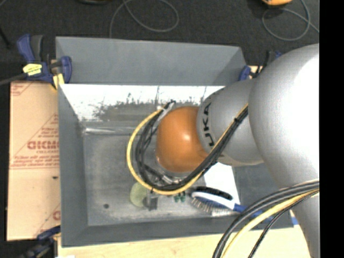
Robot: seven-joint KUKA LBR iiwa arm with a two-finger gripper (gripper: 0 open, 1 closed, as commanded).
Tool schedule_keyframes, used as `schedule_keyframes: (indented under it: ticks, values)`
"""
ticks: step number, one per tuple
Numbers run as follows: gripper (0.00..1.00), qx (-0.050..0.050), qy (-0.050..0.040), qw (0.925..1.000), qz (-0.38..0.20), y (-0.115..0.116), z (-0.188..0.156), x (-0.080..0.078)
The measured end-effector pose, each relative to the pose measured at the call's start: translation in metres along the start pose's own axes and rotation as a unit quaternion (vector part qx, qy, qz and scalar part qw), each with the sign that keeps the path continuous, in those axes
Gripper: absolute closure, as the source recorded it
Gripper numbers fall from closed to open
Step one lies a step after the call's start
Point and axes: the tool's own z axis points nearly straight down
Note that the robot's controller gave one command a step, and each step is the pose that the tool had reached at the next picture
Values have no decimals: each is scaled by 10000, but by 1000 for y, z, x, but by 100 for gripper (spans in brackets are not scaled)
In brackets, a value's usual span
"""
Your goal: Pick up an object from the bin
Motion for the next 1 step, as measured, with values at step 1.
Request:
schedule_keyframes:
  ticks: [1]
  values:
    - [100, 0, 6, 10000, 5, 0, -5, 1]
